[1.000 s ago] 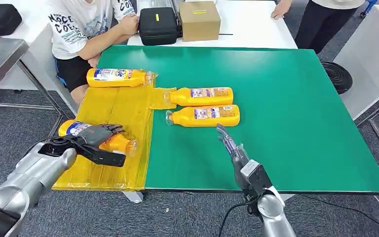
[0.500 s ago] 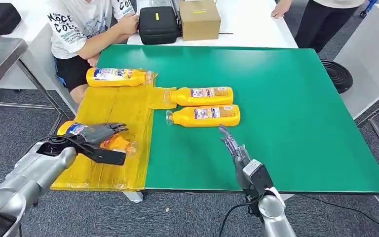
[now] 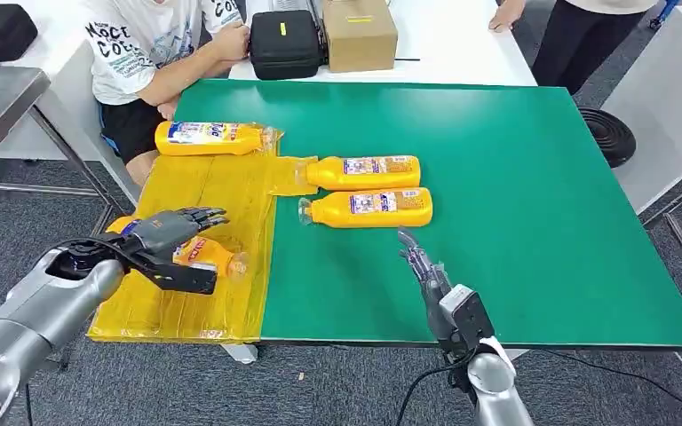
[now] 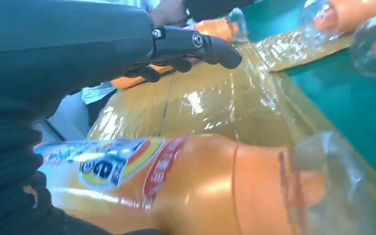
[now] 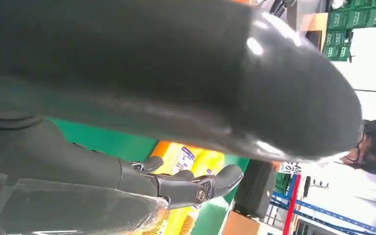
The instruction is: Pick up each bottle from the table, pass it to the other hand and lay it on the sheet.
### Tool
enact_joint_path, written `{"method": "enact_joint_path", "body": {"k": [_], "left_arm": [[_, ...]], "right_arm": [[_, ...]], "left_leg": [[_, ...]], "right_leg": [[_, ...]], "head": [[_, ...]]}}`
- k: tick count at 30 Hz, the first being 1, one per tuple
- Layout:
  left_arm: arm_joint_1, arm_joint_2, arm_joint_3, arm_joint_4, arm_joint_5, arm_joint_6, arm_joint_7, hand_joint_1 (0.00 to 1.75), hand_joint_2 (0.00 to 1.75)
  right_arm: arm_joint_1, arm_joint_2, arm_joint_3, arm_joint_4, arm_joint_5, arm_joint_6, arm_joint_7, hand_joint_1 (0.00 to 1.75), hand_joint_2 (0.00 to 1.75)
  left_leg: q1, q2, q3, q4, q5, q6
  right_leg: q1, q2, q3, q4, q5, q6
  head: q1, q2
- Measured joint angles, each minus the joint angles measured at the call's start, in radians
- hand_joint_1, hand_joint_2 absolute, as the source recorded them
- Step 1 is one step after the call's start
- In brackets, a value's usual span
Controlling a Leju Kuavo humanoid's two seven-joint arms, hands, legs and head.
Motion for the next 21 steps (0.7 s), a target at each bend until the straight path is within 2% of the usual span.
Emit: {"method": "enact_joint_path", "body": {"k": [4, 9, 10, 12, 14, 17, 21], "left_arm": [[0.006, 0.015, 0.0, -0.036, 0.01, -0.018, -0.005, 0.0, 1.75], [0.011, 0.068, 0.01, -0.114, 0.097, -0.089, -0.06, 0.0, 1.75], [0.017, 0.076, 0.024, -0.136, 0.133, -0.089, -0.067, 0.0, 1.75], [0.059, 0.074, 0.07, -0.171, 0.18, -0.045, -0.066, 0.0, 1.75], [0.141, 0.039, 0.156, -0.199, 0.227, 0.057, -0.052, 0.0, 1.75], [0.224, -0.051, 0.246, -0.203, 0.279, 0.172, -0.06, 0.0, 1.75], [0.302, -0.163, 0.309, -0.203, 0.322, 0.217, -0.072, 0.0, 1.75]], "right_arm": [[-0.001, 0.0, 0.0, 0.003, 0.0, 0.0, 0.0, 0.0, 0.0], [-0.023, -0.006, -0.002, 0.013, 0.043, -0.034, 0.034, 0.0, 0.0], [-0.031, -0.011, -0.004, 0.016, 0.086, -0.075, 0.062, 0.0, 1.75], [-0.052, -0.026, -0.013, 0.019, 0.178, -0.151, 0.115, 0.0, 1.75], [-0.093, -0.05, -0.019, 0.036, 0.341, -0.249, 0.19, 0.0, 1.75], [-0.207, -0.086, -0.02, 0.123, 0.514, -0.325, 0.251, 0.0, 1.75], [-0.372, -0.123, -0.005, 0.287, 0.648, -0.368, 0.311, 0.0, 1.75]], "left_leg": [[0.0, 0.0, 0.0, 0.0, 0.0, 0.0], [0.0, 0.001, 0.0, 0.0, 0.0, 0.0], [0.0, 0.001, 0.0, 0.0, 0.0, 0.0], [0.0, 0.001, 0.0, 0.0, 0.0, 0.0], [-0.002, 0.002, 0.0, 0.0, 0.0, 0.0], [-0.003, 0.001, -0.001, 0.0, 0.001, 0.002], [-0.007, 0.001, -0.001, 0.001, 0.002, 0.003]], "right_leg": [[0.0, 0.0, 0.0, 0.0, 0.0, 0.0], [0.0, 0.001, -0.001, 0.0, 0.0, 0.0], [0.0, 0.0, -0.001, 0.0, 0.0, 0.0], [0.0, 0.0, 0.0, 0.0, 0.0, 0.0], [-0.003, 0.002, -0.001, 0.0, 0.0, 0.0], [-0.005, 0.002, -0.002, 0.0, 0.002, 0.003], [-0.007, 0.002, -0.002, 0.0, 0.004, 0.006]], "head": [[0.0, 0.0], [0.0, 0.0], [-0.001, 0.0], [0.0, 0.0], [-0.002, 0.0], [0.0, 0.0], [-0.001, 0.0]]}}
